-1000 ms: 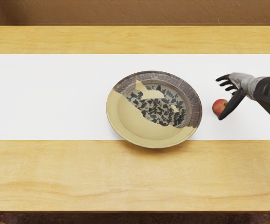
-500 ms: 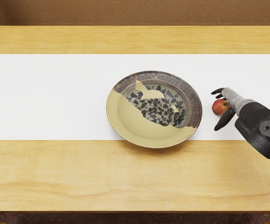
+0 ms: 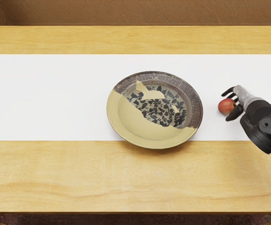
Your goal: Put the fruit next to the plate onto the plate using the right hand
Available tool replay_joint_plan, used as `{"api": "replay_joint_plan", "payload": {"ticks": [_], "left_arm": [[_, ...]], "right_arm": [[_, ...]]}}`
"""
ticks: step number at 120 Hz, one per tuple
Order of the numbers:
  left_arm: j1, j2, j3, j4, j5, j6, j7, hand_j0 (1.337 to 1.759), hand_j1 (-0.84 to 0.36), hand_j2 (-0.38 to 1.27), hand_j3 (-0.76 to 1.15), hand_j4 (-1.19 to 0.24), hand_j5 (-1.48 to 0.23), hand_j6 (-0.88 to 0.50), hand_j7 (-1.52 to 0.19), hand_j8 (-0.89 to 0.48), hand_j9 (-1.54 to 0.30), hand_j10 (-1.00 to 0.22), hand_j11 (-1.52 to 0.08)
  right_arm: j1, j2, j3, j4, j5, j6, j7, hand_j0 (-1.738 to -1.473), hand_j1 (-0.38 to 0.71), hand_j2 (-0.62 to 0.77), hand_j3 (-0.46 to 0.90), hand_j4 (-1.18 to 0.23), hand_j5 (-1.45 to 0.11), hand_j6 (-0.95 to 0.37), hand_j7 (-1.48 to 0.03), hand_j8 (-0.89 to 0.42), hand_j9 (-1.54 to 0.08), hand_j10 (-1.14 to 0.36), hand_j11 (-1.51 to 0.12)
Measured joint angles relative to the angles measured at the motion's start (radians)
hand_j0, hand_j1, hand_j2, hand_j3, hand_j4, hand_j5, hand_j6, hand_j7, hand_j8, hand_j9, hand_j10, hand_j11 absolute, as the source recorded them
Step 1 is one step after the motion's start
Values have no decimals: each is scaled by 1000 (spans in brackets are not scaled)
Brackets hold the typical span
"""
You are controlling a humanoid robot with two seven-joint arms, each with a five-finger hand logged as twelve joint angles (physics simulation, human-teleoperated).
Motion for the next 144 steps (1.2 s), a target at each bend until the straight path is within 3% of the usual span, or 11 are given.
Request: {"api": "replay_joint_plan", "payload": {"ticks": [30, 42, 52, 69, 88, 118, 144], "left_arm": [[0, 0, 0, 0, 0, 0, 0, 1658, 73, 46, 0, -230, -299, -230, -299, -230, -299, -230, -299], [0, 0, 0, 0, 0, 0, 0, 1658, 73, 46, 0, -230, -299, -230, -299, -230, -299, -230, -299], [0, 0, 0, 0, 0, 0, 0, 1658, 73, 46, 0, -230, -299, -230, -299, -230, -299, -230, -299], [0, 0, 0, 0, 0, 0, 0, 1658, 73, 46, 0, -230, -299, -230, -299, -230, -299, -230, -299], [0, 0, 0, 0, 0, 0, 0, 1658, 73, 46, 0, -230, -299, -230, -299, -230, -299, -230, -299], [0, 0, 0, 0, 0, 0, 0, 1658, 73, 46, 0, -230, -299, -230, -299, -230, -299, -230, -299], [0, 0, 0, 0, 0, 0, 0, 1658, 73, 46, 0, -230, -299, -230, -299, -230, -299, -230, -299]], "right_arm": [[-24, 45, 22, -65, 11, 0, 0, -1658, 207, -84, 0, -490, -591, -467, -610, -398, -608, -478, -607], [-39, 56, 23, -87, 8, 1, 0, -1654, 242, -132, -2, -530, -645, -418, -664, -377, -664, -519, -664], [-44, 63, 29, -95, 10, 0, -1, -1651, 257, -76, -1, -575, -696, -404, -718, -369, -719, -562, -719], [-49, 53, 78, -94, 32, 2, 0, -1651, 272, 161, 0, -671, -863, -420, -866, -393, -881, -611, -882], [-44, 4, 141, -88, 90, 4, 0, -1650, 252, 194, 0, -678, -1031, -387, -1005, -351, -1044, -598, -1050], [-40, -82, 320, -11, 225, 7, 1, -1649, 265, 298, -1, -639, -1128, -363, -1093, -324, -1138, -595, -1131], [-35, -84, 385, 93, 245, 5, 1, -1650, 233, 312, 0, -765, -1176, -382, -1120, -335, -1154, -640, -1158]]}}
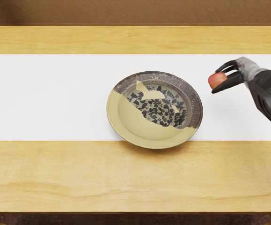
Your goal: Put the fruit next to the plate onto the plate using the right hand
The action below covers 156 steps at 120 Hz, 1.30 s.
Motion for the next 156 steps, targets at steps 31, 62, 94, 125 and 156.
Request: {"api": "replay_joint_plan", "payload": {"ticks": [31, 62, 94, 125, 156], "left_arm": [[0, 0, 0, 0, 0, 0, 0, 1658, 73, 46, 0, -230, -299, -230, -299, -230, -299, -230, -299], [0, 0, 0, 0, 0, 0, 0, 1658, 73, 46, 0, -230, -299, -230, -299, -230, -299, -230, -299], [0, 0, 0, 0, 0, 0, 0, 1658, 73, 46, 0, -230, -299, -230, -299, -230, -299, -230, -299], [0, 0, 0, 0, 0, 0, 0, 1658, 73, 46, 0, -230, -299, -230, -299, -230, -299, -230, -299], [0, 0, 0, 0, 0, 0, 0, 1658, 73, 46, 0, -230, -299, -230, -299, -230, -299, -230, -299]], "right_arm": [[5, 83, 26, 35, 5, -1, 0, -1653, 262, 371, 0, -817, -1198, -366, -1130, -332, -1160, -683, -1176], [8, 218, 31, 38, 6, -2, 0, -1655, 291, 442, 1, -834, -1204, -344, -1133, -340, -1163, -723, -1188], [4, 277, 28, 32, -4, -2, 0, -1656, 251, 331, 0, -767, -1081, -394, -1030, -381, -1068, -740, -1080], [6, 291, 22, 31, -15, -4, -1, -1657, 133, 53, 0, -480, -650, -371, -634, -364, -646, -473, -649], [7, 286, 46, 18, -17, -4, -1, -1658, -111, -1, 0, -221, -295, -191, -290, -189, -293, -219, -294]]}}
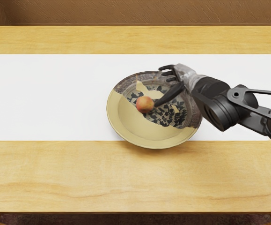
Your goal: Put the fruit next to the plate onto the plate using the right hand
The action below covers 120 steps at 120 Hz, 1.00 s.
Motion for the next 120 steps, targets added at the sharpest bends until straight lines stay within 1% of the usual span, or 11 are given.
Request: {"api": "replay_joint_plan", "payload": {"ticks": [15, 24, 30, 51, 62, 72, 80, 87, 93, 105, 120], "left_arm": [[0, 0, 0, 0, 0, 0, 0, 1658, 73, 46, 0, -230, -299, -230, -299, -230, -299, -230, -299], [0, 0, 0, 0, 0, 0, 0, 1658, 73, 46, 0, -230, -299, -230, -299, -230, -299, -230, -299], [0, 0, 0, 0, 0, 0, 0, 1658, 73, 46, 0, -230, -299, -230, -299, -230, -299, -230, -299], [0, 0, 0, 0, 0, 0, 0, 1658, 73, 46, 0, -230, -299, -230, -299, -230, -299, -230, -299], [0, 0, 0, 0, 0, 0, 0, 1658, 73, 46, 0, -230, -299, -230, -299, -230, -299, -230, -299], [0, 0, 0, 0, 0, 0, 0, 1658, 73, 46, 0, -230, -299, -230, -299, -230, -299, -230, -299], [0, 0, 0, 0, 0, 0, 0, 1658, 73, 46, 0, -230, -299, -230, -299, -230, -299, -230, -299], [0, 0, 0, 0, 0, 0, 0, 1658, 73, 46, 0, -230, -299, -230, -299, -230, -299, -230, -299], [0, 0, 0, 0, 0, 0, 0, 1658, 73, 46, 0, -230, -299, -230, -299, -230, -299, -230, -299], [0, 0, 0, 0, 0, 0, 0, 1658, 73, 46, 0, -230, -299, -230, -299, -230, -299, -230, -299], [0, 0, 0, 0, 0, 0, 0, 1658, 73, 46, 0, -230, -299, -230, -299, -230, -299, -230, -299]], "right_arm": [[-6, -6, 39, 1, 9, 0, 0, -1658, -197, -4, 0, -139, -185, -123, -182, -122, -184, -138, -185], [-60, -25, 134, 5, 40, 8, 0, -1658, -227, -5, 0, -110, -146, -99, -144, -99, -146, -110, -146], [-133, -40, 250, 8, 75, 96, 0, -1658, -242, -6, 0, -96, -127, -88, -126, -87, -127, -96, -127], [-424, -135, 628, 22, 223, 574, 0, -1658, -272, -8, 0, -67, -89, -64, -88, -64, -88, -67, -89], [-559, -195, 778, 22, 324, 787, 0, -1658, -280, -8, 0, -59, -78, -57, -78, -57, -78, -60, -78], [-661, -259, 876, 12, 450, 976, 0, -1658, -284, -8, 0, -55, -72, -53, -72, -53, -72, -55, -72], [-734, -314, 930, -14, 552, 1092, 0, -1658, -287, -8, 0, -52, -69, -51, -69, -51, -69, -52, -69], [-788, -360, 956, -72, 640, 1148, 0, -1658, -289, -8, 0, -50, -66, -49, -66, -49, -66, -50, -66], [-818, -387, 969, -114, 694, 1176, 0, -1658, -290, -8, 0, -49, -65, -48, -65, -48, -65, -49, -65], [-841, -408, 977, -166, 748, 1205, 0, -1658, -293, -8, 0, -46, -62, -45, -62, -46, -62, -47, -62], [-847, -395, 979, -196, 772, 1217, 0, -1658, -295, -8, 0, -44, -59, -43, -60, -43, -59, -44, -59]]}}
